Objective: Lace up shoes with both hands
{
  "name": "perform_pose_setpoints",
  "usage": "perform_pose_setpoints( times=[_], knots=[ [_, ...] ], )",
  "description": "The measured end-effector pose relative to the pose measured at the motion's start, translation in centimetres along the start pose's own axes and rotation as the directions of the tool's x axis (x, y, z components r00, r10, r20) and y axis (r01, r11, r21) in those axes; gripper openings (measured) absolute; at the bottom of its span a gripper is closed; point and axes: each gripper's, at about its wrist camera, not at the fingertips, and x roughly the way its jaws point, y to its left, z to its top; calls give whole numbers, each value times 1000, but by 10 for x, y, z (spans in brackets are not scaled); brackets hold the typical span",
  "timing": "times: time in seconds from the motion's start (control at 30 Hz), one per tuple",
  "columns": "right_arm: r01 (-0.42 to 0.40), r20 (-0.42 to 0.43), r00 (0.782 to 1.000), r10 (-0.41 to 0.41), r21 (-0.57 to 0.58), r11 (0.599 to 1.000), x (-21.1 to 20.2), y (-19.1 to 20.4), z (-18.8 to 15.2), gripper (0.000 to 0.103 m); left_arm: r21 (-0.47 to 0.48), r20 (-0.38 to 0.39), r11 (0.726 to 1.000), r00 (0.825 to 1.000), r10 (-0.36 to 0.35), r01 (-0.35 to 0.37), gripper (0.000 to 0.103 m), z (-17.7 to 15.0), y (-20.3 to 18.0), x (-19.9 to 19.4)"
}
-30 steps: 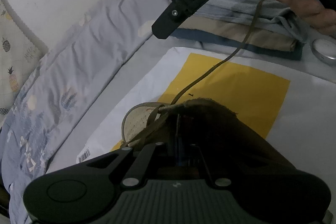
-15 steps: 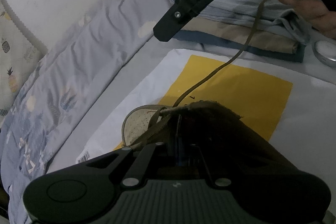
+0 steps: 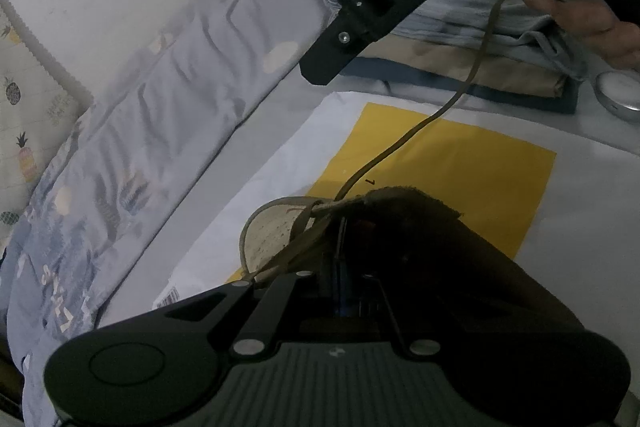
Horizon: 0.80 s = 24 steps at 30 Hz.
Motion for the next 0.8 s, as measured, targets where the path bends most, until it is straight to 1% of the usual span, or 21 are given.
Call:
perform_pose_setpoints(
  times=[0.53,0.8],
  knots=[
    [-1,-3,1000,1,-2,1000,2,2,0,61,20,-28,1000,1000,-12,12,0,6,-1,5],
    [-8,-6,1000,8,1,1000,4,-6,2,61,28,-47,999,999,-22,23,0,7,0,7]
  ],
)
